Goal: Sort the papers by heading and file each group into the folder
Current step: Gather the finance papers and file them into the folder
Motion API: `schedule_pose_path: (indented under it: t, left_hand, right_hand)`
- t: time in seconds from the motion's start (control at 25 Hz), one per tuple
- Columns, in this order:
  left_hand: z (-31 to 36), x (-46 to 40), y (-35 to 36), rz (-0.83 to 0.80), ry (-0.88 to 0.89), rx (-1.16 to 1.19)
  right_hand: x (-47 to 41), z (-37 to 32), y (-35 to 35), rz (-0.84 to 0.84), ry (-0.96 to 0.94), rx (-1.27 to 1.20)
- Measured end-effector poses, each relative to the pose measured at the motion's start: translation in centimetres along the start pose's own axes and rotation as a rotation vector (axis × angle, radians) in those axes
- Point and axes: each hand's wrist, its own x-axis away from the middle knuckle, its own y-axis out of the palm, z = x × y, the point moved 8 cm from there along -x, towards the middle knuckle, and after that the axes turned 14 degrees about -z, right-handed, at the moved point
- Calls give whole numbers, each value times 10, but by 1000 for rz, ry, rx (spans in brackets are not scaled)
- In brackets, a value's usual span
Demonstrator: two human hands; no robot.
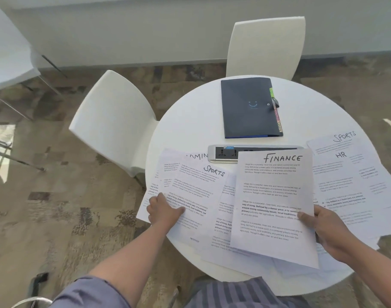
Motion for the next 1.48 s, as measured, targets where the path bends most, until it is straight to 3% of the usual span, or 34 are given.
schedule_pose_path:
  t: [0.2,0.36,0.48,0.56,0.68,0.8,0.88,1.16,1.28,1.36,1.48]
  left_hand:
    - [-7,-12,-1,-29,16,149]
    - [-9,-18,-6,-66,-53,13]
    - [-6,-18,-4,-87,36,112]
    - [-5,-18,5,-207,129,319]
    - [-7,-10,16,-459,136,565]
    - [-6,4,35,-686,109,703]
    - [-2,10,47,-735,130,692]
    - [23,21,57,-550,283,393]
    - [22,21,52,-484,297,71]
    - [17,16,36,-361,265,-17]
    - [-1,5,-5,-40,155,47]
  right_hand:
    - [-2,-2,2,26,-2,-14]
    - [-3,5,7,33,1,-23]
    - [-7,6,9,25,9,-25]
    - [-10,5,7,31,12,-30]
    - [-13,5,2,53,13,-53]
    - [-12,5,0,64,17,-72]
    - [-10,6,0,77,18,-77]
    - [-10,10,4,88,24,-65]
    - [-12,13,12,71,26,-58]
    - [-15,12,17,51,29,-49]
    - [-17,9,21,28,30,-35]
